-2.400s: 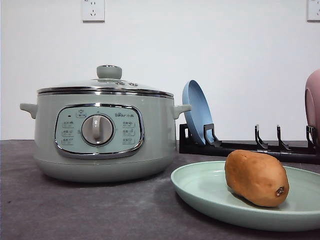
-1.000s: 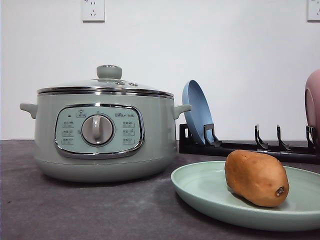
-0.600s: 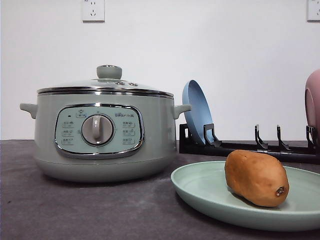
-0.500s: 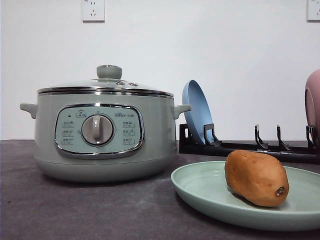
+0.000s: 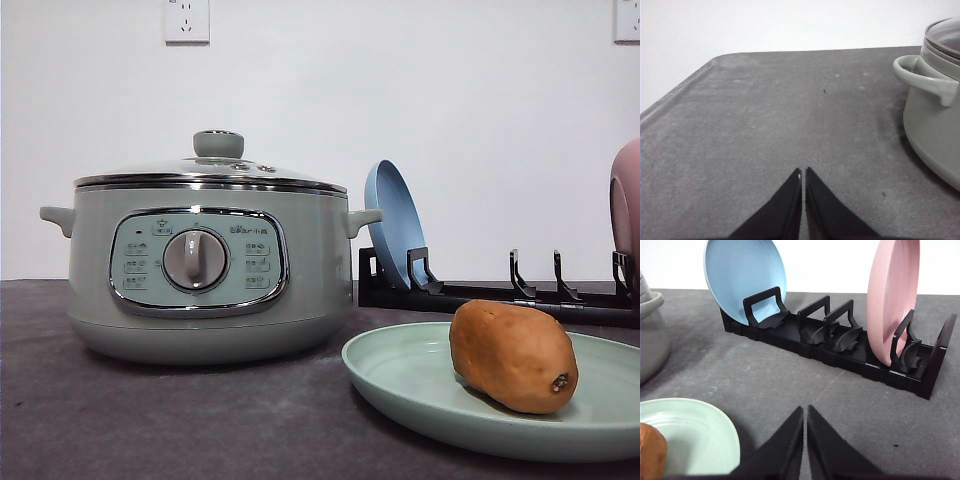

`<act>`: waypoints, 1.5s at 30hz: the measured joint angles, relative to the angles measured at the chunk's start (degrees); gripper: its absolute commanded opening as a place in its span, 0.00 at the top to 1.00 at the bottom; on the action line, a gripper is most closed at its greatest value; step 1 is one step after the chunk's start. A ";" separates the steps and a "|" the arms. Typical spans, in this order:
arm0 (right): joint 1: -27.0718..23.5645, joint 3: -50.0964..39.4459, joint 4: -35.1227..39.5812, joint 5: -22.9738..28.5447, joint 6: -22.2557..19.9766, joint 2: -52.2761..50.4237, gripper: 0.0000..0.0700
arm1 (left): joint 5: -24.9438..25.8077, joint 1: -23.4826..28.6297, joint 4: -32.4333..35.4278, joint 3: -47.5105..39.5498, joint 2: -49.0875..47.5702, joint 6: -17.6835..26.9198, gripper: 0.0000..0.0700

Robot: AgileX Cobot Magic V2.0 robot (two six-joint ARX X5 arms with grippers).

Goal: Transfer potato from steamer to green plate

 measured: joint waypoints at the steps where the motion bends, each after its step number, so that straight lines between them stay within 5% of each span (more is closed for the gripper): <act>1: 0.00 0.00 0.00 0.00 0.00 0.00 1.00 | 0.02 0.00 0.00 0.00 0.00 0.00 1.00; 45: 0.00 0.00 0.00 0.00 0.00 0.00 1.00 | 0.02 0.00 0.00 0.00 0.00 0.00 1.00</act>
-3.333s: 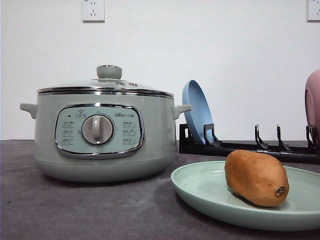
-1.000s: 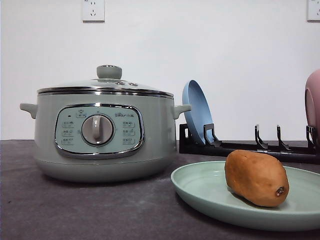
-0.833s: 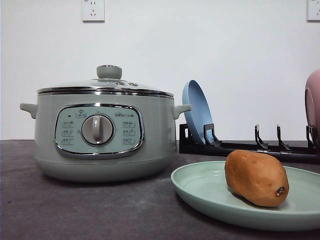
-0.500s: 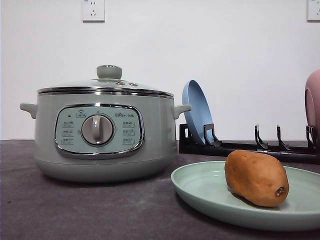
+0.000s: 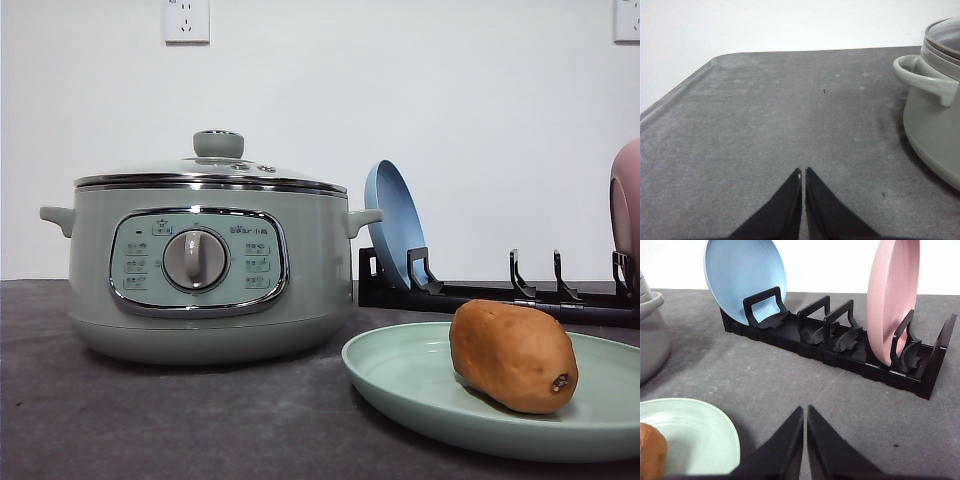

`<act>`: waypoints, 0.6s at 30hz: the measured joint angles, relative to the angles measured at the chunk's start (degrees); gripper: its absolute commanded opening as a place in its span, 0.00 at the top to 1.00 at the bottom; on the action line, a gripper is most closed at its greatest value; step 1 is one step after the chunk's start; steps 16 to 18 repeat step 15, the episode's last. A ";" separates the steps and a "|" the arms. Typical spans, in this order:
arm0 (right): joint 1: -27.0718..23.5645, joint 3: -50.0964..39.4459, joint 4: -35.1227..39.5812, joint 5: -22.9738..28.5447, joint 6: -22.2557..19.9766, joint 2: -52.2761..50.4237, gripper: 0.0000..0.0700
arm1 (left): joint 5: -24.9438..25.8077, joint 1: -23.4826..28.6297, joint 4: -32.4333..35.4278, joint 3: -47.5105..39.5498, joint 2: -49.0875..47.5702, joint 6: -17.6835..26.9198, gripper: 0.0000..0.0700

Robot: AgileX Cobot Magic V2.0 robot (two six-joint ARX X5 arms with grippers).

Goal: Transfer potato from steamer to green plate

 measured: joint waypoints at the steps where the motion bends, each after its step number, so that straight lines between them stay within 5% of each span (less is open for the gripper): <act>1: 0.00 0.00 0.00 0.00 0.00 0.00 1.00 | 0.00 0.00 0.00 0.00 0.00 0.00 1.00; 18: 0.00 0.00 0.00 0.00 0.00 0.00 1.00 | 0.00 0.00 0.00 0.00 0.00 0.00 1.00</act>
